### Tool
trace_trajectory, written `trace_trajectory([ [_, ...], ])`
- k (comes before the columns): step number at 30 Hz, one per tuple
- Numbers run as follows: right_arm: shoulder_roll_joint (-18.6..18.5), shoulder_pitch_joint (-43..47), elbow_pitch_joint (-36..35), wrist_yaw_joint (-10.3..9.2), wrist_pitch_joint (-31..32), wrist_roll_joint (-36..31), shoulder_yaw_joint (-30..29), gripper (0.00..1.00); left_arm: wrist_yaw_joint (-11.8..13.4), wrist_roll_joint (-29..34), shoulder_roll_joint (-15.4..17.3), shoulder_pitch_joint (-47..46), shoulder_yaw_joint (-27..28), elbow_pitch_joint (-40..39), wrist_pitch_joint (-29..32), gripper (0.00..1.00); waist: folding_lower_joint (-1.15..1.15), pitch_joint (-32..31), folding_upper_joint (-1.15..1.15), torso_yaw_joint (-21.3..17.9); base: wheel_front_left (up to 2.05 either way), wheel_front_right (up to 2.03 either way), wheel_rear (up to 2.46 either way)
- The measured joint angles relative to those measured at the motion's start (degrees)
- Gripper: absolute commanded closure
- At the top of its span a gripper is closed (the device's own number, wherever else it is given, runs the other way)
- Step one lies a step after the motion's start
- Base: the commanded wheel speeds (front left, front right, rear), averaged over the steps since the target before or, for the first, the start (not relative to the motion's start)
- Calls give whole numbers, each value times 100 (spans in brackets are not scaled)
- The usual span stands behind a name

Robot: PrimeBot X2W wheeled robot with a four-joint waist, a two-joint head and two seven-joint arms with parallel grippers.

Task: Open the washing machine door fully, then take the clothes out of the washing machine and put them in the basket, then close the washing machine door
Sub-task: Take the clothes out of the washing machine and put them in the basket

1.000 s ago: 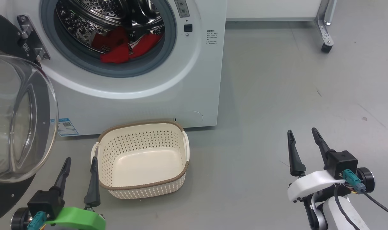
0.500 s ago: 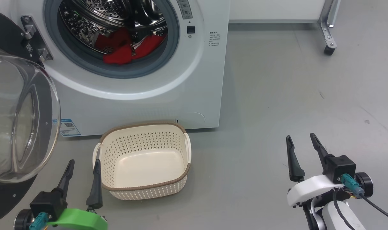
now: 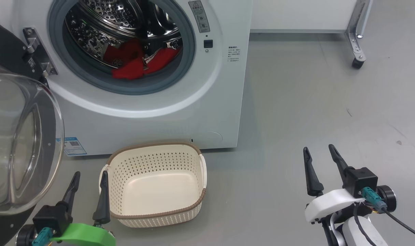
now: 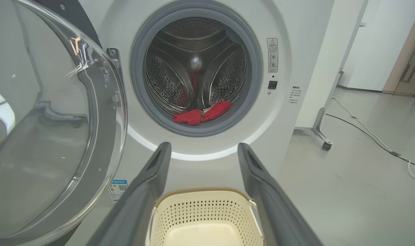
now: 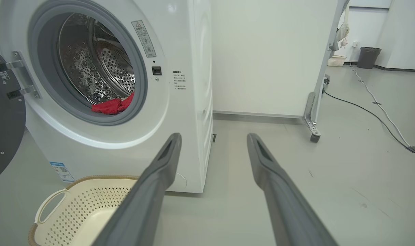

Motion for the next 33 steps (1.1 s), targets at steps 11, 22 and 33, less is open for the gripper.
trace_trajectory([
  [11, 20, 17, 23, 24, 0, 0, 57, 0, 15, -43, -2, 0, 27, -114, 0, 0, 0, 8, 0, 34, 130, -118, -12],
  [22, 21, 17, 46, 25, 0, 4, 58, 0, 59, -45, -3, 0, 37, -188, 0, 0, 0, 24, 0, 49, 92, -92, 0],
  [33, 22, 17, 49, 24, 0, 11, 56, 0, 67, -132, -3, 0, 19, -211, 0, 0, 0, 70, 0, 43, 49, -49, 0],
])
